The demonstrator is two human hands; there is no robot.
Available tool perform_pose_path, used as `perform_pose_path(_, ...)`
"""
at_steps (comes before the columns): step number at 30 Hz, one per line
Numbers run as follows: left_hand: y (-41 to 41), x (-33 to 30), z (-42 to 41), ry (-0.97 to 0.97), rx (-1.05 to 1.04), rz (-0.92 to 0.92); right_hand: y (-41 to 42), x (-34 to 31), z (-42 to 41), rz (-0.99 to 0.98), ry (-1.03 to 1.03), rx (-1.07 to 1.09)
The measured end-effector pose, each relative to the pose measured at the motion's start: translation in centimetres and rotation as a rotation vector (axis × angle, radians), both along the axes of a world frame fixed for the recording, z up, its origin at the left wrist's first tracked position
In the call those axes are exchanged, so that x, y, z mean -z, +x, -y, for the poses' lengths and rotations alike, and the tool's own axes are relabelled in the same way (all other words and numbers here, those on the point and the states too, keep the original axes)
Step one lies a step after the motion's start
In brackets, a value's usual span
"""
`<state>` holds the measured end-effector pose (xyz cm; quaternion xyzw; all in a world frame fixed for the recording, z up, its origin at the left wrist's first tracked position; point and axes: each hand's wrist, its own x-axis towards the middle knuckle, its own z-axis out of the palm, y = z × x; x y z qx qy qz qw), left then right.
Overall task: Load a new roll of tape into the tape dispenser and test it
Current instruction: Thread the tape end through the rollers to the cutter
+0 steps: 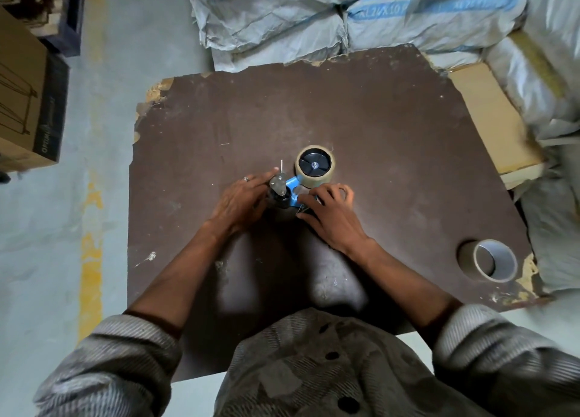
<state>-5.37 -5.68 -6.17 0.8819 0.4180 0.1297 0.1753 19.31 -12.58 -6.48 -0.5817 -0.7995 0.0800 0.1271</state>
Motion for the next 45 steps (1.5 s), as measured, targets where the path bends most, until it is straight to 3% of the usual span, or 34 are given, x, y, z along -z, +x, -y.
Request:
perform_pose_path(12, -0.5, 0.1, -1.4, -0.023, 0.091, -0.001, -0.4, 0.1, -1.0, -0.116, -0.099, -0.002)
perform_pose_path(30, -1.0, 0.2, -1.7, -0.011, 0.072, -0.11, -1.9, -0.9, -1.0, -0.057, -0.057, 0.149)
perform_pose_path(45, -0.8, -0.6, -1.3, 0.008, 0.064, -0.096, -3.2, -1.3, -1.4, -0.012, -0.042, 0.249)
